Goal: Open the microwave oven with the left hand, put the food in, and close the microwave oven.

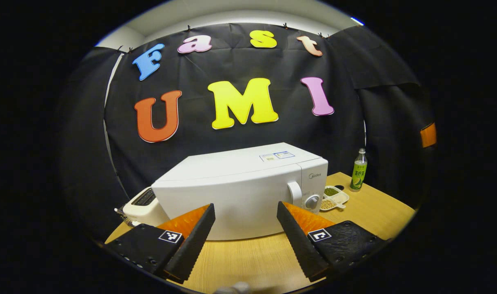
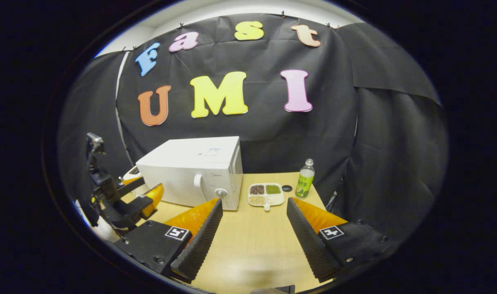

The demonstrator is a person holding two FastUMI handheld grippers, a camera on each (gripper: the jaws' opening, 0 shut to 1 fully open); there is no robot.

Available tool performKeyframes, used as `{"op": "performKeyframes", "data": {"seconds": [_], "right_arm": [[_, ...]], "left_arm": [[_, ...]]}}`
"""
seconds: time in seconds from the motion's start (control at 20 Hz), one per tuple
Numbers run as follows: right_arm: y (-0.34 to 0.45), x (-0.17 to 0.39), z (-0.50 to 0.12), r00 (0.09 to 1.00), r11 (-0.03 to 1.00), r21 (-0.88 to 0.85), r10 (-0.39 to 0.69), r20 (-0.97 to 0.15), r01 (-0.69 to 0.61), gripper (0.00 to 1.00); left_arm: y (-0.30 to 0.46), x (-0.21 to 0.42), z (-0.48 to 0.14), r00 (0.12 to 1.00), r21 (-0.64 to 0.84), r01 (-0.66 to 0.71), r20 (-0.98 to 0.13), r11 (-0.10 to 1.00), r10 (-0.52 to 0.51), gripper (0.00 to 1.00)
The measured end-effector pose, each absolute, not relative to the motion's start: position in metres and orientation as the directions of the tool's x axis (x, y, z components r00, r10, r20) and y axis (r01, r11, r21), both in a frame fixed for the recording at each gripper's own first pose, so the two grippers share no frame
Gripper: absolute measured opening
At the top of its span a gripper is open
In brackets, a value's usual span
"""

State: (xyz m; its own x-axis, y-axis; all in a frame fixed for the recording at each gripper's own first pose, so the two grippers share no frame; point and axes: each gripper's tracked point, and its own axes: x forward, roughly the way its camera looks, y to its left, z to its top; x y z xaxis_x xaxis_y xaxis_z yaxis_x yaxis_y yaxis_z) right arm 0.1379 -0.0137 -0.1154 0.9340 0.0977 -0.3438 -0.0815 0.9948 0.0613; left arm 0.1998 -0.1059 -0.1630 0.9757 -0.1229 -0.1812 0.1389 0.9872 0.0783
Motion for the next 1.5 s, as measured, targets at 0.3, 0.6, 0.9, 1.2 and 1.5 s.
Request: {"op": "performKeyframes", "data": {"seconds": [0.3, 0.6, 0.9, 1.2, 1.5], "right_arm": [[0.009, 0.108, -0.097, 0.959, 0.998, 0.034, 0.068, -0.275, -0.061, 0.92], [0.032, 0.080, -0.067, 0.982, 0.997, 0.052, 0.062, -0.177, -0.053, 1.00], [0.051, 0.058, -0.029, 0.994, 0.996, 0.050, 0.079, -0.080, -0.076, 0.92], [0.052, 0.050, -0.006, 0.996, 0.996, 0.050, 0.080, -0.039, -0.079, 0.92], [0.044, 0.044, 0.001, 0.997, 0.997, 0.041, 0.068, -0.032, -0.066, 0.91]], "left_arm": [[-0.050, 0.129, -0.099, 0.984, -0.017, 0.106, -0.139, 0.994, -0.107, 0.96], [0.008, 0.075, -0.048, 0.993, -0.046, 0.052, -0.102, 0.998, -0.057, 0.96], [0.033, 0.044, -0.009, 0.997, -0.036, -0.003, -0.076, 0.999, 0.000, 0.97], [0.024, 0.037, 0.008, 0.999, -0.015, 0.005, -0.037, 1.000, -0.006, 0.97], [0.014, 0.033, 0.009, 0.999, -0.022, 0.017, -0.035, 1.000, -0.018, 0.97]]}}
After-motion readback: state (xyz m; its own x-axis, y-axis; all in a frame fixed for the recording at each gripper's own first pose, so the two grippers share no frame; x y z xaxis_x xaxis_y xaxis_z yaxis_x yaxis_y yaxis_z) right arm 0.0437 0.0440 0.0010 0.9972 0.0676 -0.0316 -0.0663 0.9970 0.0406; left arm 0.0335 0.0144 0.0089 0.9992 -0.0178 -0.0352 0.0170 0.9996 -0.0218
